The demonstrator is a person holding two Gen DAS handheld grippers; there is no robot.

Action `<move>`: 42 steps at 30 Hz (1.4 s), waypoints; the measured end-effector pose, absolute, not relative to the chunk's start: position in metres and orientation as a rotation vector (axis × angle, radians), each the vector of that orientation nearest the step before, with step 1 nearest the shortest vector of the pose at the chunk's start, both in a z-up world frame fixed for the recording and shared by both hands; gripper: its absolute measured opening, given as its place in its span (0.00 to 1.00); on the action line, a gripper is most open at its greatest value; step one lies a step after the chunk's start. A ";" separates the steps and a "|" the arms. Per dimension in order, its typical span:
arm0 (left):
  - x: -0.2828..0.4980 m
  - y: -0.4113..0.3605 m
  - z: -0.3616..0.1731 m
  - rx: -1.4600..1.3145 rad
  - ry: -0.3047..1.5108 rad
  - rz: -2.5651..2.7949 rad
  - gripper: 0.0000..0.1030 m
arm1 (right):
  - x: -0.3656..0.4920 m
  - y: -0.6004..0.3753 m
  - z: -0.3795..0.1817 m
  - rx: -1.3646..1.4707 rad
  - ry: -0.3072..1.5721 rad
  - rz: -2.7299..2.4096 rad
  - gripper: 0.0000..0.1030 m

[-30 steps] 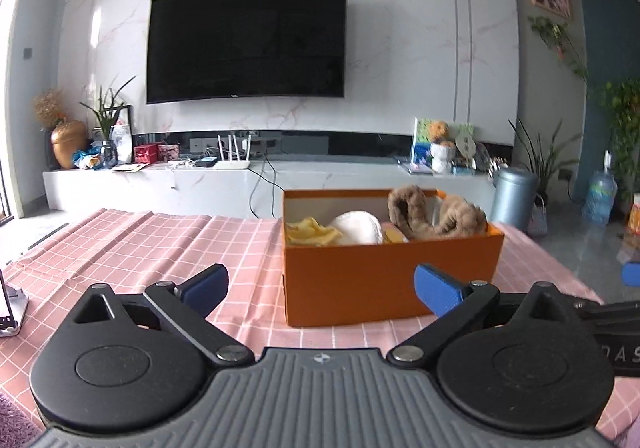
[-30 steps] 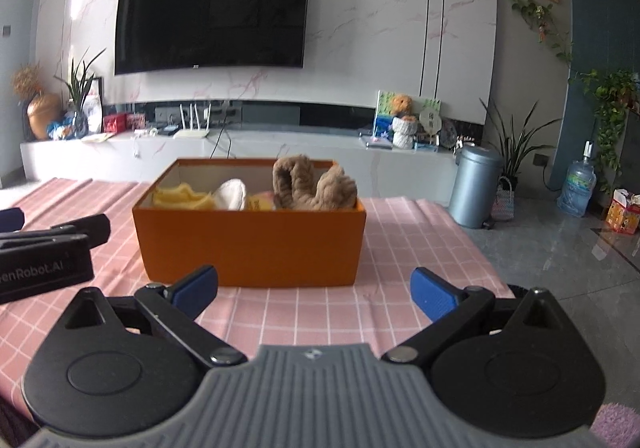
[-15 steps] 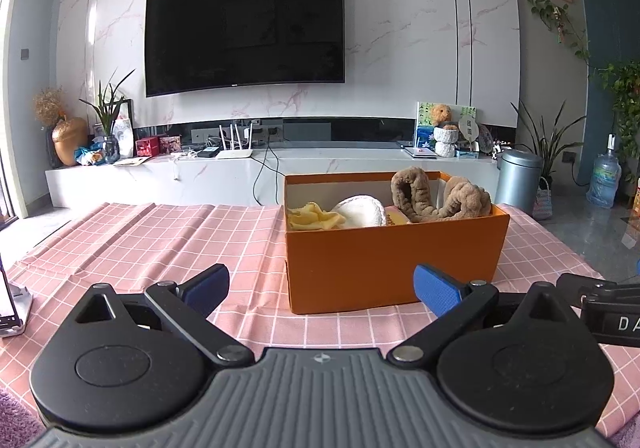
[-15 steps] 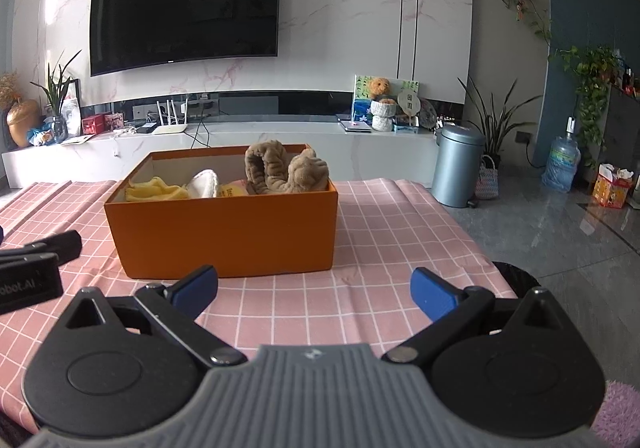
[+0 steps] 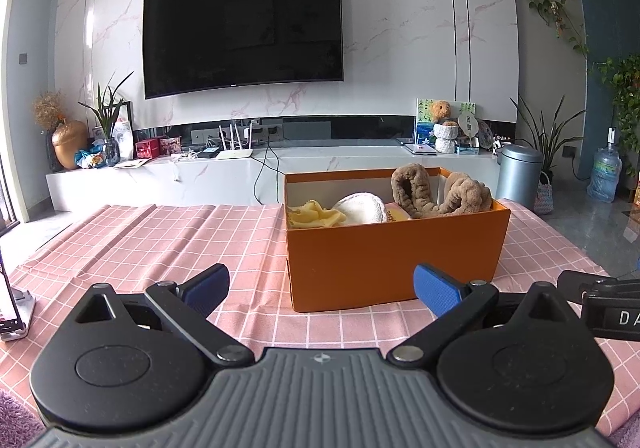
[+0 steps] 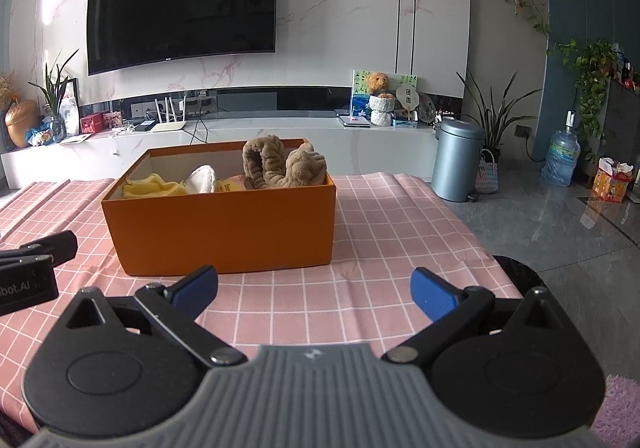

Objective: Organize soft objects

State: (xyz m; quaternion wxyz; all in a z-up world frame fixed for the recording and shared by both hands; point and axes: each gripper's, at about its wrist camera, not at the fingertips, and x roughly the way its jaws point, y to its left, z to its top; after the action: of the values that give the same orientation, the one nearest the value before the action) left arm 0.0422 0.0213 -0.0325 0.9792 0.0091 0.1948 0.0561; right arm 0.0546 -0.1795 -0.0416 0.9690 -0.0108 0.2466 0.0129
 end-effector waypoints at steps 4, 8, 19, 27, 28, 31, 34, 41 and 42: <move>0.042 0.022 -0.032 0.017 0.393 0.111 1.00 | 0.054 -0.179 -0.042 -0.022 0.498 0.025 0.98; 0.042 0.022 -0.032 0.012 0.401 0.112 1.00 | 0.054 -0.179 -0.042 -0.022 0.498 0.025 0.98; 0.041 0.023 -0.032 0.012 0.400 0.109 1.00 | 0.054 -0.178 -0.042 -0.024 0.497 0.025 0.98; 0.042 0.023 -0.032 0.012 0.403 0.108 1.00 | 0.054 -0.178 -0.042 -0.023 0.498 0.026 0.98; 0.042 0.023 -0.032 0.012 0.403 0.108 1.00 | 0.054 -0.179 -0.042 -0.023 0.498 0.025 0.98; 0.042 0.023 -0.032 0.012 0.403 0.108 1.00 | 0.054 -0.179 -0.042 -0.023 0.498 0.025 0.98; 0.042 0.023 -0.032 0.011 0.403 0.107 1.00 | 0.053 -0.179 -0.042 -0.022 0.498 0.026 0.98; 0.042 0.023 -0.032 0.011 0.403 0.107 1.00 | 0.053 -0.178 -0.042 -0.022 0.499 0.025 0.98; 0.042 0.023 -0.032 0.011 0.404 0.108 1.00 | 0.053 -0.178 -0.042 -0.022 0.498 0.025 0.98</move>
State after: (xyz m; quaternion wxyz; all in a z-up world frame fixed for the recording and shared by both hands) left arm 0.0416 0.0228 -0.0320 0.9782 0.0057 0.2003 0.0536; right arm 0.0532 -0.1782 -0.0421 0.9690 -0.0108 0.2465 0.0122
